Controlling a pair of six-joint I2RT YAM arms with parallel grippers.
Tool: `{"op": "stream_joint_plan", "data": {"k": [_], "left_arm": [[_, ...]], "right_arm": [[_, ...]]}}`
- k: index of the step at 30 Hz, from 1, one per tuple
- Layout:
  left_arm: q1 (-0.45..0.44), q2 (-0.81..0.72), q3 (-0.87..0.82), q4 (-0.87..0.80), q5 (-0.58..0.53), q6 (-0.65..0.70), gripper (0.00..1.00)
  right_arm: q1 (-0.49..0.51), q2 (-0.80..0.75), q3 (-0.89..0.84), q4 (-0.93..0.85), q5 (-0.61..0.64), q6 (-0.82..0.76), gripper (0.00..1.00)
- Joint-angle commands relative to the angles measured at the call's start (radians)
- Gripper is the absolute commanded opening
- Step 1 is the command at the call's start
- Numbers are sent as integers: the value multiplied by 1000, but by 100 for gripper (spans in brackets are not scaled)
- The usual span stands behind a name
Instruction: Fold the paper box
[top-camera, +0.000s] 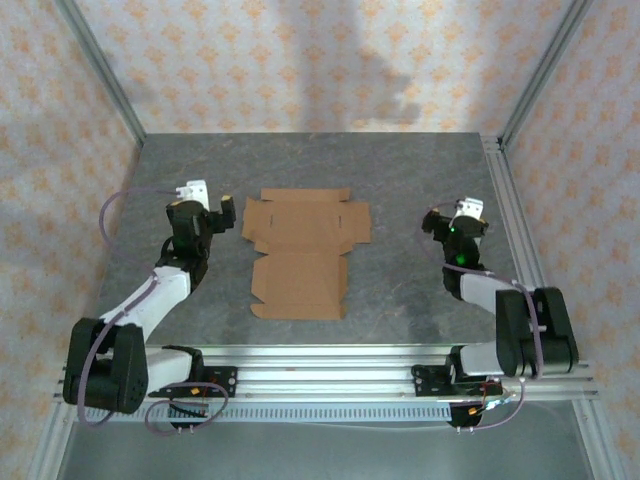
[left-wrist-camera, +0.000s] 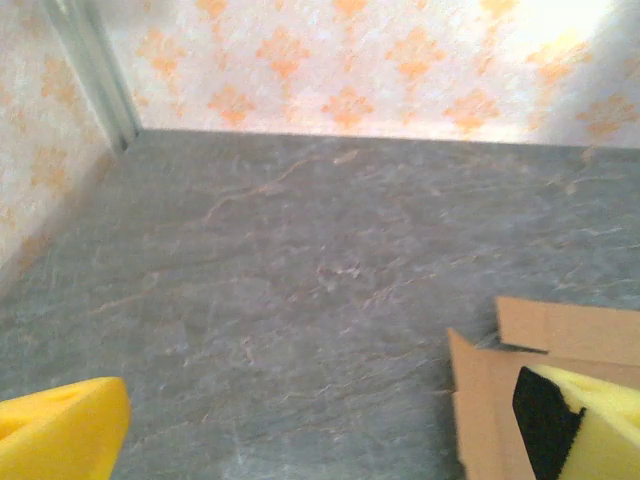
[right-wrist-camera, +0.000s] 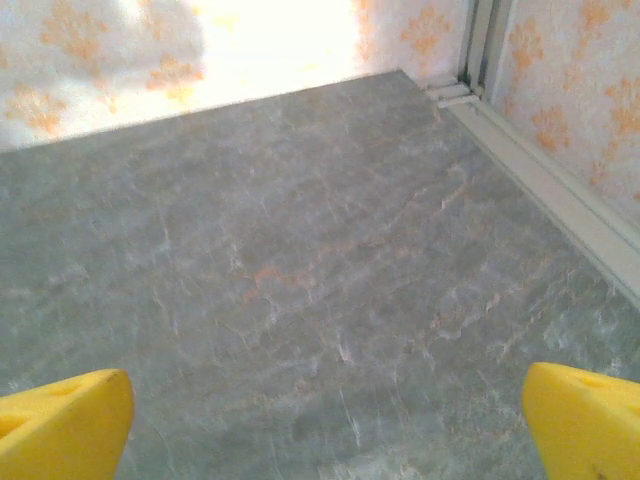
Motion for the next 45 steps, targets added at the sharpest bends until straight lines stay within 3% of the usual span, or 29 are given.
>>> {"op": "stream_joint_plan", "data": {"k": [1, 6, 9, 11, 21, 28, 33, 39, 43, 45], "left_arm": [[-51, -39, 44, -161, -14, -29, 100], [-136, -86, 86, -294, -4, -125, 100], [-168, -115, 84, -348, -3, -205, 100], [-169, -133, 76, -379, 2, -256, 100], [-168, -142, 67, -478, -29, -319, 100], [-169, -113, 78, -499, -42, -312, 100], [-168, -99, 77, -497, -35, -307, 100], [-169, -90, 75, -500, -41, -307, 100], [-167, -98, 68, -502, -39, -307, 100], [-167, -100, 62, -502, -40, -311, 100]], "right_arm": [[-4, -78, 111, -265, -6, 78, 99], [-4, -117, 297, -587, -108, 209, 99], [13, -102, 373, -704, -223, 252, 99], [47, -90, 411, -775, -229, 267, 99], [381, 63, 533, -1006, -139, 370, 100], [563, 186, 537, -980, -161, 545, 97], [634, 257, 527, -946, -198, 641, 80], [647, 358, 554, -923, -302, 685, 44], [648, 401, 555, -918, -314, 675, 34], [646, 420, 560, -919, -297, 662, 25]]}}
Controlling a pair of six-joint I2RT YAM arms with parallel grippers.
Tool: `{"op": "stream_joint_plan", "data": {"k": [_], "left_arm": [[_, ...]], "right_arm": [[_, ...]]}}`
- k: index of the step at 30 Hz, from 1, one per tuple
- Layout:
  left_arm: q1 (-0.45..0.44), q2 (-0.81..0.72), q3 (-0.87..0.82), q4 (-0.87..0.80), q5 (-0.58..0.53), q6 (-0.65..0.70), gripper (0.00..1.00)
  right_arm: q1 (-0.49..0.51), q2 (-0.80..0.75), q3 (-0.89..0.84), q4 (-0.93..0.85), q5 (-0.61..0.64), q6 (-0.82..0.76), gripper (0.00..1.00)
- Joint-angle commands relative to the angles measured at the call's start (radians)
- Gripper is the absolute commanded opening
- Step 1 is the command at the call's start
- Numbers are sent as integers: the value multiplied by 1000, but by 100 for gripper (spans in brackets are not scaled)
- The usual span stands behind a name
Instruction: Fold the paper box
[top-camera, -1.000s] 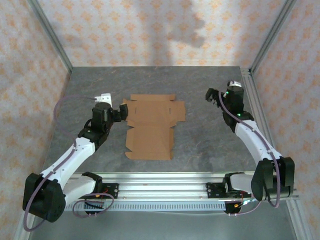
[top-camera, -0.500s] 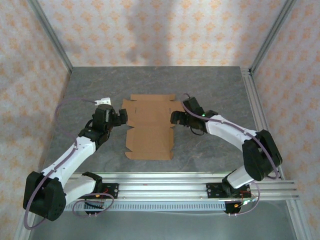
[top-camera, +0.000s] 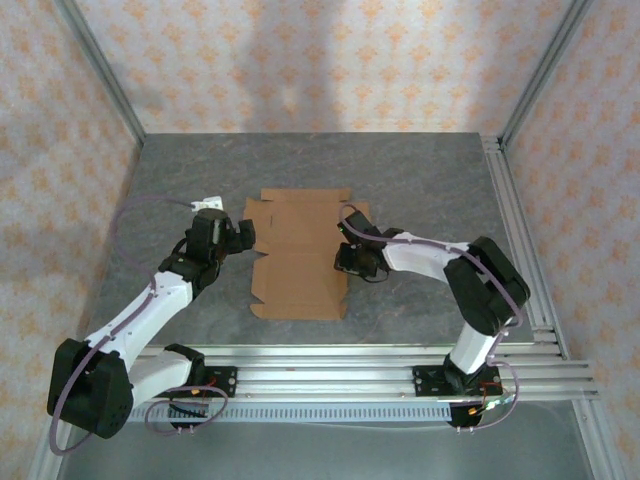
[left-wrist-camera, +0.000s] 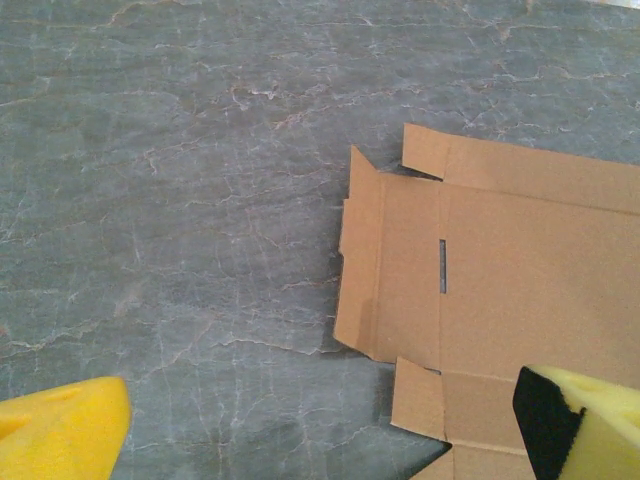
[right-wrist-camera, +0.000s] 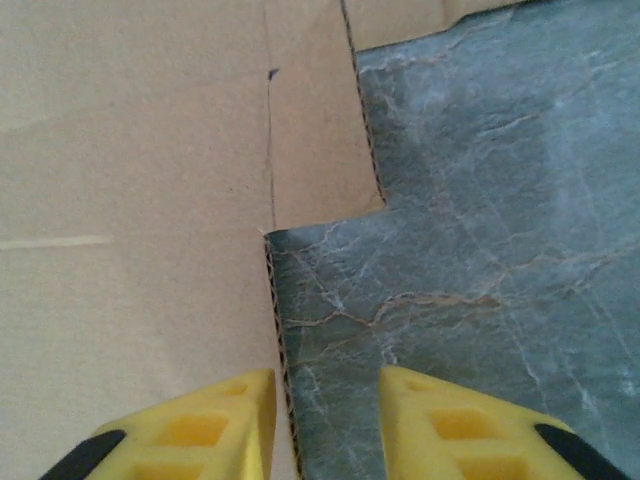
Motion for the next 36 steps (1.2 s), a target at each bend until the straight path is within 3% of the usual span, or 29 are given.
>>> {"op": "stream_joint_plan", "data": {"k": [1, 7, 17, 20, 24, 26, 30, 34, 36], "left_arm": [[1, -9, -2, -23, -33, -24, 100], [1, -12, -6, -30, -25, -59, 100], [-9, 12, 37, -44, 34, -28, 100], [-8, 17, 34, -35, 33, -46, 100], [-9, 14, 23, -24, 44, -69, 100], [-13, 17, 16, -11, 55, -83, 100], [-51, 64, 37, 14, 88, -144, 100], [-88, 167, 67, 115, 252, -332, 100], [-146, 243, 114, 134, 256, -394, 100]], "right_arm": [[0, 31, 37, 5, 7, 2, 20], [-9, 32, 23, 78, 34, 83, 0], [-15, 2, -119, 358, 197, 449, 2], [-3, -3, -146, 430, 237, 525, 15], [-5, -75, -160, 378, 306, 431, 56], [-13, -130, -172, 320, 351, 354, 69], [-75, -261, -211, 239, 390, 154, 77], [-233, -301, -179, 216, 218, -35, 78], [-306, -273, -122, 193, 129, -106, 78]]}}
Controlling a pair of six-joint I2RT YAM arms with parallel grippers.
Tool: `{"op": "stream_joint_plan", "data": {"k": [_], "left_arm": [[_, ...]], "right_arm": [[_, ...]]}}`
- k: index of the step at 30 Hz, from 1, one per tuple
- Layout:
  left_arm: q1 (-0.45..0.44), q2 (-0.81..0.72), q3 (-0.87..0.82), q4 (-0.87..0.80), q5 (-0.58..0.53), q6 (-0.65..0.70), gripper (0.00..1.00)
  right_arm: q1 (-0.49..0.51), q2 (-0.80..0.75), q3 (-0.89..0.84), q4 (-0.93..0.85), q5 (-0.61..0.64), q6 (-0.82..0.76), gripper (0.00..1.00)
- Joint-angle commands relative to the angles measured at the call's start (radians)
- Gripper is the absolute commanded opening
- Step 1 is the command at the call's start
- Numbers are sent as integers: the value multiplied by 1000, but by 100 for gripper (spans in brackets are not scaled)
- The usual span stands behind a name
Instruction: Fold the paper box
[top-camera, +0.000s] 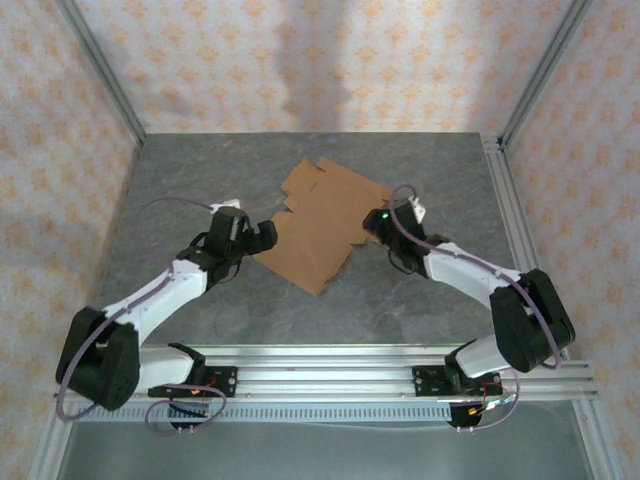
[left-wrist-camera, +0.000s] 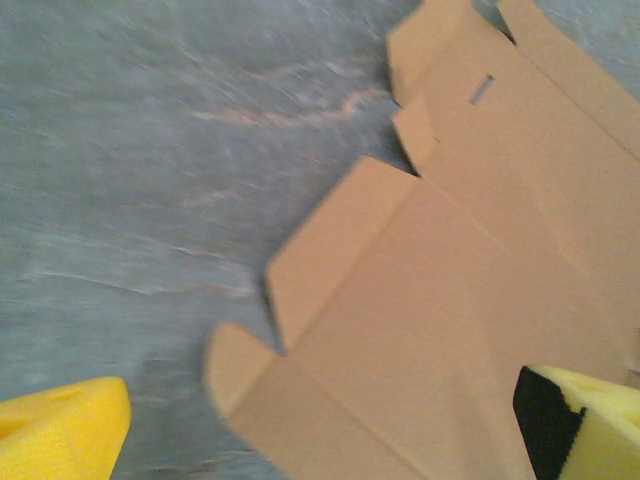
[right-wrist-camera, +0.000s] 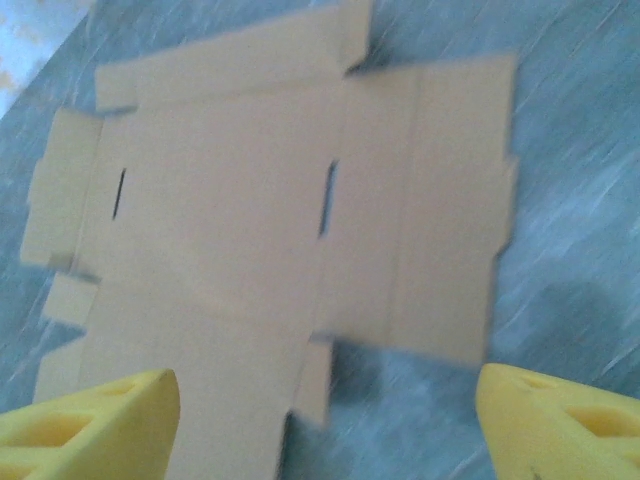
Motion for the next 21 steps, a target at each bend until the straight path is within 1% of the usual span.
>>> {"op": "stream_joint_plan", "data": {"k": [1, 3, 6, 7, 8, 9, 10, 12, 14, 17, 19, 21], "left_arm": [[-85, 96, 100, 71, 72, -154, 100], [-142, 182, 171, 28, 52, -168, 100], [-164, 303, 231, 9, 68, -234, 98], [-164, 334, 245, 9, 80, -247, 95], [-165, 368, 264, 4, 89, -255, 90], [-164, 403, 281, -6, 93, -258, 82], [-163, 424, 297, -16, 95, -257, 75], [-163, 478, 330, -59, 99, -246, 68], [-163, 511, 348, -102, 85, -229, 61], [-154, 552, 350, -144, 88, -199, 55], [-143, 571, 336, -155, 101, -183, 54], [-130, 582, 322, -165, 108, -165, 53]], "right_arm": [[-91, 40, 87, -81, -137, -211, 80], [-125, 93, 165, -113, -185, -285, 84], [-160, 179, 259, -140, -224, -352, 87], [-173, 205, 285, -143, -236, -359, 87], [-191, 236, 317, -148, -255, -370, 86], [-207, 270, 354, -155, -293, -388, 86], [-223, 299, 389, -166, -321, -405, 86], [-255, 378, 478, -207, -383, -457, 86], [-283, 461, 589, -305, -400, -508, 87], [-317, 576, 732, -407, -489, -588, 87], [-334, 644, 814, -450, -572, -642, 87], [-344, 716, 913, -515, -645, -707, 84]]}}
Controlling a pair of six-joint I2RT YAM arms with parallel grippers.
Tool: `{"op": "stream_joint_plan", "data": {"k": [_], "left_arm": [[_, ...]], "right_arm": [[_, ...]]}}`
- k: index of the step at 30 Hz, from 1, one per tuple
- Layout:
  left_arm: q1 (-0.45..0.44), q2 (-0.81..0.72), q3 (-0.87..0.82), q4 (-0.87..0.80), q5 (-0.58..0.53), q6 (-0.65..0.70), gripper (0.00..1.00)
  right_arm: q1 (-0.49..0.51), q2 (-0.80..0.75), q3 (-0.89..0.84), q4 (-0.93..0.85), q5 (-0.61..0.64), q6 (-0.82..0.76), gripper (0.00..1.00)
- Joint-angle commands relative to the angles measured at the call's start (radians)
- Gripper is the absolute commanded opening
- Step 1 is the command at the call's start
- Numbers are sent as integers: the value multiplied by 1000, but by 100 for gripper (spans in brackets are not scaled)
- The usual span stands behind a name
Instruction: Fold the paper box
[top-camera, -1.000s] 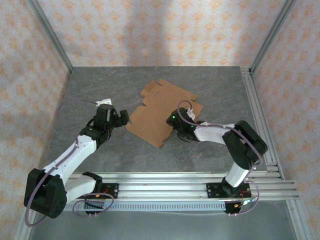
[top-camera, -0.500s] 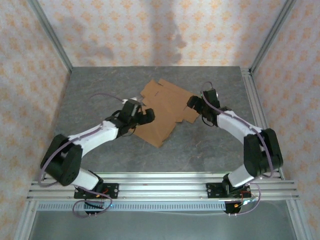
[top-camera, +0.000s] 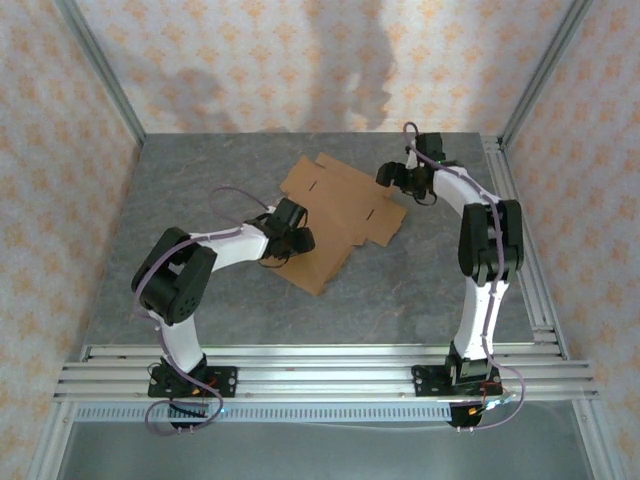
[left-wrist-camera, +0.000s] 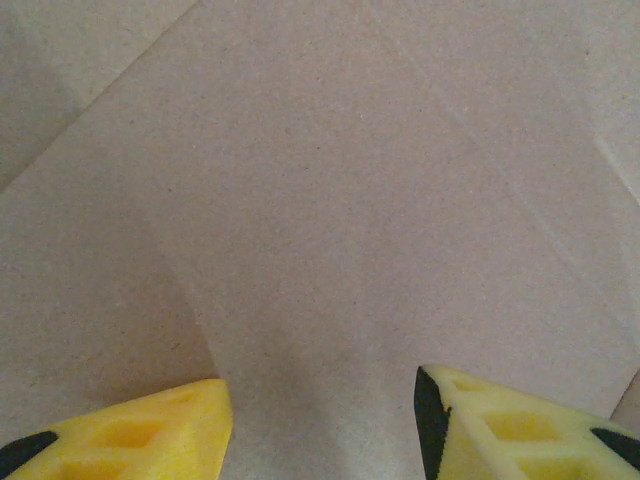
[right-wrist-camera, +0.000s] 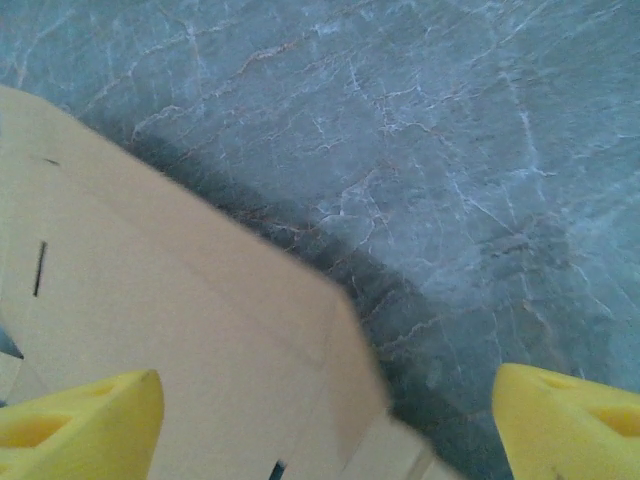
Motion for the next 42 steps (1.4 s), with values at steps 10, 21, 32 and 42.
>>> {"op": "stream_joint_plan", "data": {"k": [10, 21, 32, 42], "left_arm": [[63, 60, -12, -154, 43, 144, 53], [85, 63, 8, -165, 80, 188, 58], [84, -84, 16, -192, 1, 205, 70], [84, -238, 23, -240, -77, 200, 92]], "right_arm": [[-3, 391, 607, -464, -411, -367, 77], [22, 505, 795, -637, -458, -472, 59], [16, 320, 534, -363, -280, -346, 14], [17, -43, -95, 227, -54, -31, 6]]}}
